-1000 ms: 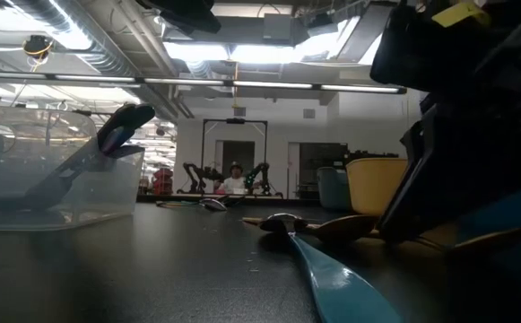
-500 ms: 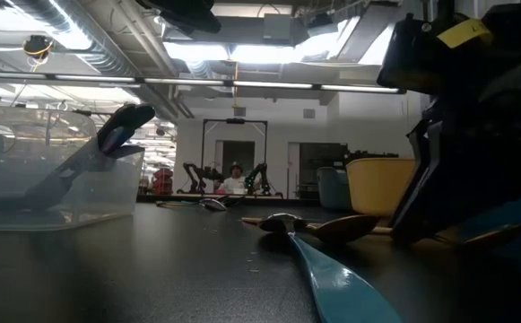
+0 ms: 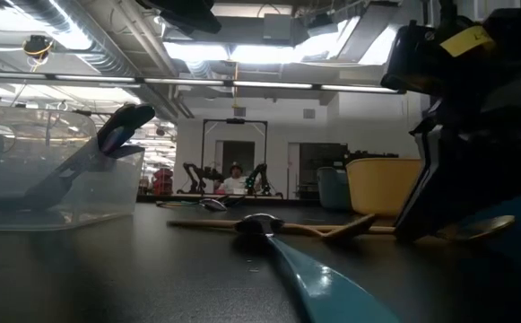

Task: Sort silverware by color (type)
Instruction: Put the yellow spoon into the blue bin

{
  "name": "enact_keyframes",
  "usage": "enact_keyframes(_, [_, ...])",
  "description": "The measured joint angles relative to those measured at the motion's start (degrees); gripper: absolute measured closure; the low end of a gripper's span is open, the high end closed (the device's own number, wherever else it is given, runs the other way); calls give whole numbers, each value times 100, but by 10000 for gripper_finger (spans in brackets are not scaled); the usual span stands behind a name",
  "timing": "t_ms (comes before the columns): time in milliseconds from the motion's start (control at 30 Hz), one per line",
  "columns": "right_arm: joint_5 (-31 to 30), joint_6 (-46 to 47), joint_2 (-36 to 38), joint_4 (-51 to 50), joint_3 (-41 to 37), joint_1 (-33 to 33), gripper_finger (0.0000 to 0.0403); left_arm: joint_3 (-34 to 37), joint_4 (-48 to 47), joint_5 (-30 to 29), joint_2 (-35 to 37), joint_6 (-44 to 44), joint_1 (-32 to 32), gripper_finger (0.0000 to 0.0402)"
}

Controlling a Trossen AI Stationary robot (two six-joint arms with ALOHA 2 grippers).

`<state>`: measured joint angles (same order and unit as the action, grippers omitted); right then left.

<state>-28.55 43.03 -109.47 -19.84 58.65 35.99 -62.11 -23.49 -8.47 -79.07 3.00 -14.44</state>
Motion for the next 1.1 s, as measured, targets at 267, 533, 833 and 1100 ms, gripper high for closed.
enact_keyframes(267, [-84,15,-4,20,-9,2,399,0,0,-1,0,0,0,360])
enact_keyframes(533, [-48,11,106,27,-19,-2,400,0,2,-1,0,1,0,360])
enact_keyframes(833, [-24,6,374,-103,-42,-7,402,0,2,0,0,0,0,360])
enact_keyframes(1100, [-104,-2,702,-119,-31,-7,402,-2,2,0,0,0,0,360])
